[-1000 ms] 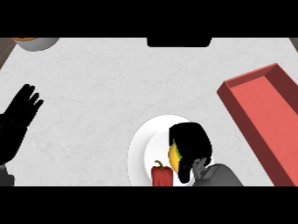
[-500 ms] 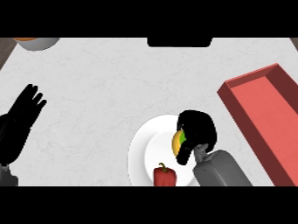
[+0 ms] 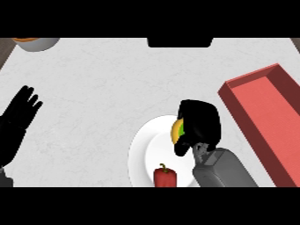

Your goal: Pick the lemon from the plate and place it in the cardboard box

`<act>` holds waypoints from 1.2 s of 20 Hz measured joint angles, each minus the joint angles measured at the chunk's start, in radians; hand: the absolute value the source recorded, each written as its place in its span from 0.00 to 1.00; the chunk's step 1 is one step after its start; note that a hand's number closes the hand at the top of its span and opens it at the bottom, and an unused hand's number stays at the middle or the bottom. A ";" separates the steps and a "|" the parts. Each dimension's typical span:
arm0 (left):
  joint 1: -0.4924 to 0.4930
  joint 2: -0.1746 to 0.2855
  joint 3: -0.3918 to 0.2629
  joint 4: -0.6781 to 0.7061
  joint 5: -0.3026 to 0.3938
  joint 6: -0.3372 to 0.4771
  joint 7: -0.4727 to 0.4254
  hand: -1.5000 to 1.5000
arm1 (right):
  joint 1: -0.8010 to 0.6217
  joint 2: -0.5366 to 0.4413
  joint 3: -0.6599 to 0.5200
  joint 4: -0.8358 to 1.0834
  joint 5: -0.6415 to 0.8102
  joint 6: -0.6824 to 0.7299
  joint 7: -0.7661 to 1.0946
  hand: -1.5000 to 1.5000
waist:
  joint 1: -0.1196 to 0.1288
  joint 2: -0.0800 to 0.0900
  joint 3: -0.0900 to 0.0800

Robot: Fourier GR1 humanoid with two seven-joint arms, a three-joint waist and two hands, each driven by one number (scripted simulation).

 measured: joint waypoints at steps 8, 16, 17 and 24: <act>-0.014 -0.011 -0.001 0.020 -0.005 0.009 0.003 0.50 | -0.142 0.003 0.015 -0.282 0.100 0.081 0.098 1.00 | -0.005 -0.004 -0.001; -0.006 -0.010 -0.002 0.017 -0.018 0.008 -0.005 0.50 | -0.256 -0.022 -0.143 -0.435 0.210 0.179 0.111 1.00 | -0.010 -0.004 -0.001; -0.012 -0.004 0.006 0.017 -0.012 0.007 -0.001 0.50 | -0.270 -0.033 -0.178 -0.443 0.212 0.193 0.103 1.00 | -0.009 -0.004 -0.001; -0.019 -0.017 -0.003 0.023 -0.025 0.012 -0.011 0.50 | -0.262 -0.097 -0.346 -0.494 0.210 0.287 0.041 1.00 | -0.007 -0.001 0.000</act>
